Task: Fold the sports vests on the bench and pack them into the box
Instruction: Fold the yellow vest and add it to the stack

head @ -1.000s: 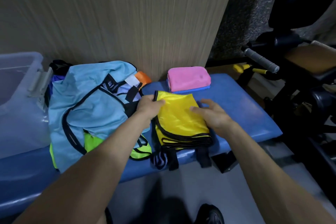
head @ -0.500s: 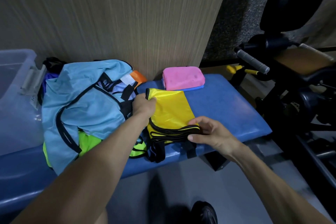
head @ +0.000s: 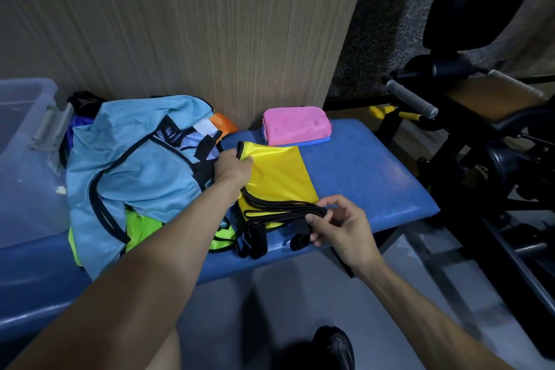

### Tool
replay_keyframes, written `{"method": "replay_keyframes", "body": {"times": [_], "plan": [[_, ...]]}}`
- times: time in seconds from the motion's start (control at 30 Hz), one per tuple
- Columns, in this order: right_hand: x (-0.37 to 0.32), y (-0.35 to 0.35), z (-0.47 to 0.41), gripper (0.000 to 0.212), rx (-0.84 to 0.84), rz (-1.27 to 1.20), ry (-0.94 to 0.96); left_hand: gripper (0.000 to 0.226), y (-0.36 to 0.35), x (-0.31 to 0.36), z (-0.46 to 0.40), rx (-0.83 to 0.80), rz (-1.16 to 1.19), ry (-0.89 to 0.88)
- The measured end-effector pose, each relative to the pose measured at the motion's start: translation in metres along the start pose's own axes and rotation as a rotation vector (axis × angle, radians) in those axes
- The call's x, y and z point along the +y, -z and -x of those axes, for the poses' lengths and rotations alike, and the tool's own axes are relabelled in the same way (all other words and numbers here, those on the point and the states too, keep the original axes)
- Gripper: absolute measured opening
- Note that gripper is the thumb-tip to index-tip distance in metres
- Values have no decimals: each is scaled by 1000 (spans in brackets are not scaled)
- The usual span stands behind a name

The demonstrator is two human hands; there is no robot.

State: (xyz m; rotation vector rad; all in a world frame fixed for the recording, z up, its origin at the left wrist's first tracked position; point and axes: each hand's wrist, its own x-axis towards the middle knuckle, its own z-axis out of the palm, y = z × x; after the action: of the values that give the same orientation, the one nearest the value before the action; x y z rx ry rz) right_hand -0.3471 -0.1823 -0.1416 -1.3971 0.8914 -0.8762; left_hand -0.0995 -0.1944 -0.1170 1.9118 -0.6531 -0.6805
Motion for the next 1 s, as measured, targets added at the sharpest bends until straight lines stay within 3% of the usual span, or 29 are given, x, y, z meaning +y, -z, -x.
{"method": "replay_keyframes", "body": {"times": [0.17, 0.23, 0.33, 0.4, 0.47, 0.6, 0.7, 0.77, 0.87, 0.93, 1.0], "plan": [[-6, 1, -1, 28, -16, 164, -22, 20, 19, 6, 8, -287, 124, 82], [-11, 4, -3, 29, -10, 217, -43, 26, 31, 12, 19, -373, 49, 100], [-12, 5, -3, 31, 2, 237, -57, 52, 45, 8, 32, -400, -224, 88], [-14, 3, -1, 30, -3, 258, -50, 71, 46, 1, 39, -422, -226, 108], [-17, 3, 2, 27, -13, 284, -36, 77, 42, -5, 45, -392, -141, 96], [-22, 3, 6, 23, -32, 315, -13, 74, 36, -9, 45, -287, -83, -45], [-25, 4, 7, 20, -38, 342, -21, 67, 31, -14, 50, -236, -225, -163], [-27, 9, 10, 20, -60, 514, 61, 61, 31, -15, 57, -223, -336, -198], [-25, 23, 15, 39, -169, 1003, 375, 58, 38, -14, 65, -164, -537, -347], [-30, 28, 18, 49, -261, 1044, 465, 48, 44, -14, 70, -110, -598, -558], [-35, 29, 19, 64, -322, 1043, 504, 35, 46, -14, 74, -181, -544, -760]]}}
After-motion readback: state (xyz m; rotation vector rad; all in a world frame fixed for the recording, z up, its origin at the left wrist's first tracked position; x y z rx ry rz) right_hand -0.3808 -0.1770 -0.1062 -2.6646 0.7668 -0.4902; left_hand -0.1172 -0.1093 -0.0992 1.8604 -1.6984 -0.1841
